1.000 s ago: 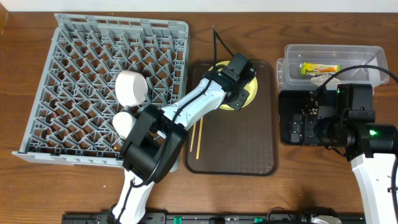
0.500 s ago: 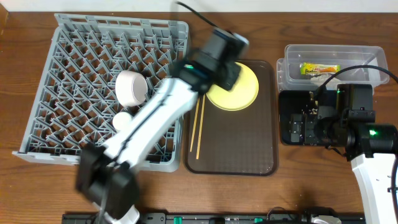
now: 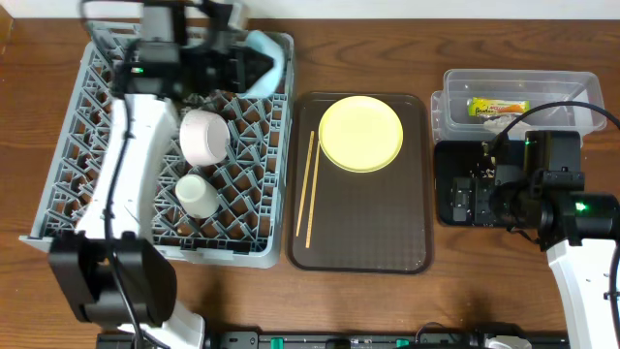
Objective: Sort waste into correct bins and load items into the dishwasher
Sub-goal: 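Carry the blue bowl with the left gripper into the dish rack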
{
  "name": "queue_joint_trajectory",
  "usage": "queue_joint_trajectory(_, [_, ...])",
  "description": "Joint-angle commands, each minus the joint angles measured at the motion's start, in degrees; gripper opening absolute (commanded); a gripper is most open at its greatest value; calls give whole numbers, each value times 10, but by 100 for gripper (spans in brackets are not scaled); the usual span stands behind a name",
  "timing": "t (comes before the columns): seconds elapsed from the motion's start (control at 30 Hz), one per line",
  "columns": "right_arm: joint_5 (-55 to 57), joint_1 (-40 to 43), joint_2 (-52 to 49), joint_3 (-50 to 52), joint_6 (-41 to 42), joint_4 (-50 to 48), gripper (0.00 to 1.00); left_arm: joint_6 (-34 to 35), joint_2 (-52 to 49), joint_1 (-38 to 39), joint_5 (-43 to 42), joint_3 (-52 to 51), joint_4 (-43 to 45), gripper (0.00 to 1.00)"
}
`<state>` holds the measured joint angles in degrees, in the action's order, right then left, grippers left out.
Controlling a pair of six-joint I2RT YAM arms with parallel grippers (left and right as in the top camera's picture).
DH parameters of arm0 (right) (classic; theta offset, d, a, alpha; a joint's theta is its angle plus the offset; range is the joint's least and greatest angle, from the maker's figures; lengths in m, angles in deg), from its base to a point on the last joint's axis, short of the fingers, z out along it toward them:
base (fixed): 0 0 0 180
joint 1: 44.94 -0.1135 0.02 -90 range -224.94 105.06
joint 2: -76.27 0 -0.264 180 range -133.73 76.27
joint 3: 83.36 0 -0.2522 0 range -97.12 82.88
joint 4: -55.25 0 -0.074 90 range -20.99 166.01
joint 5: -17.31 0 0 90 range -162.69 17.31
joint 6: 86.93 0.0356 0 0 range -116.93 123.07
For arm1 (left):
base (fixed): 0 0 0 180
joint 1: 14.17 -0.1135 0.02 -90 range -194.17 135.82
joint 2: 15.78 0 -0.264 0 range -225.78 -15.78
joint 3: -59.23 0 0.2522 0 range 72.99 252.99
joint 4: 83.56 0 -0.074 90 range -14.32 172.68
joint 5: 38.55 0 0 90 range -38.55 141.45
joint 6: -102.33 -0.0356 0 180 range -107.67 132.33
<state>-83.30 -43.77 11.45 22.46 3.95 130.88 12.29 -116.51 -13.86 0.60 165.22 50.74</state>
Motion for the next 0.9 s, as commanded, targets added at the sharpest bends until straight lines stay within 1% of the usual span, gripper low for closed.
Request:
queue_joint_trajectory(0.0, [3,7,0,-10,3,-1,99,-1,-33,-51,-177,2,10,6])
queue_joint_trajectory(0.1, [3,7,0,-10,3,-1,99,14,-65,-83,-257,2,30,6])
queue_joint_trajectory(0.17, [2,7,0,-10,3,-1,99,30,-88,-99,-294,2,44,6])
queue_joint_trajectory(0.27, [2,7,0,-10,3,0,99,48,-122,-113,-336,2,59,6])
queue_joint_trajectory(0.37, [2,7,0,-10,3,2,99,51,-155,-121,-371,2,69,6])
queue_joint_trajectory(0.67, [2,7,0,-10,3,3,99,52,-205,-127,-364,2,77,6])
queue_joint_trajectory(0.77, [2,7,0,-10,3,4,99,53,-206,-136,-315,2,76,6])
queue_joint_trajectory(0.87, [3,7,0,-10,3,7,99,53,-206,-148,-290,2,76,6])
